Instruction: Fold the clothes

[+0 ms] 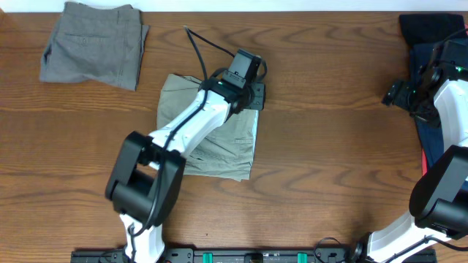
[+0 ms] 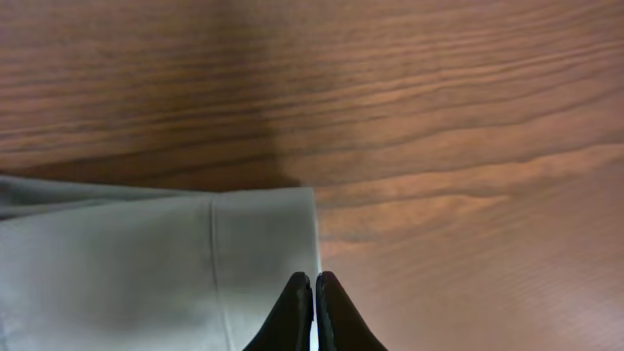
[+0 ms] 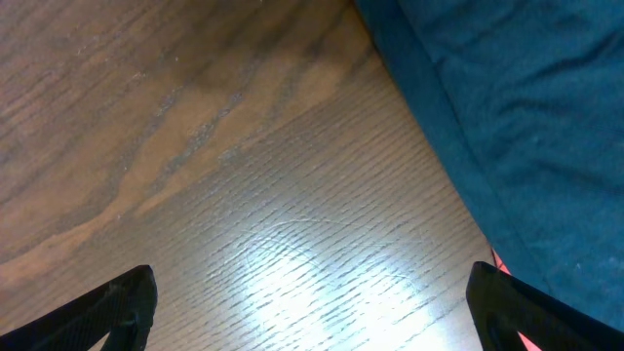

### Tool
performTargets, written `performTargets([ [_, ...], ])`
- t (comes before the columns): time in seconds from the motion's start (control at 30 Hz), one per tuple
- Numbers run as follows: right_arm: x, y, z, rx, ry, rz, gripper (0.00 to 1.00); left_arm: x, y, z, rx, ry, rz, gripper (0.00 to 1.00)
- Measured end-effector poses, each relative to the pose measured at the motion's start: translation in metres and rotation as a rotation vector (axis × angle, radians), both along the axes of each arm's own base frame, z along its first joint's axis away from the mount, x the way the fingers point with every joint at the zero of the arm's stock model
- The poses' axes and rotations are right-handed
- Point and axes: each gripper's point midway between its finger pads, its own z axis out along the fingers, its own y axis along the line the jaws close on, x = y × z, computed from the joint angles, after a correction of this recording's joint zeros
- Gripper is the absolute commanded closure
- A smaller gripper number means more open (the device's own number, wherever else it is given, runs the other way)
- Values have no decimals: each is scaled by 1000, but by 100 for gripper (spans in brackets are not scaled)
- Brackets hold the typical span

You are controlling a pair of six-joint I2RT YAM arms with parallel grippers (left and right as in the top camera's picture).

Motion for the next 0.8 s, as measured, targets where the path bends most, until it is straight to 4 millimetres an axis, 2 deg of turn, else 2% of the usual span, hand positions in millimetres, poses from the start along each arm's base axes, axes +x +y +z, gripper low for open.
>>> performTargets([
  [0.27,0,0,0,0,0,0,1,-4,4,-49,55,79,4,94],
  [0.33,0,0,0,0,0,0,1,-6,6,-54,66,92,6,93],
  [0.53,0,0,0,0,0,0,1,-9,7,-53,67,103,3,93],
  [0.57,0,0,0,0,0,0,1,-10,6,-49,60,105,-1,93],
  [0.63,0,0,0,0,0,0,1,-16,7,-33,53,100,-8,78],
  [0.67,0,0,0,0,0,0,1,-19,9,-22,48,94,-12,61],
  [0.7,0,0,0,0,0,0,1,-21,10,-6,37,79,-10,48],
  [0.8,0,0,0,0,1,0,1,-29,18,54,6,-4,-26,33],
])
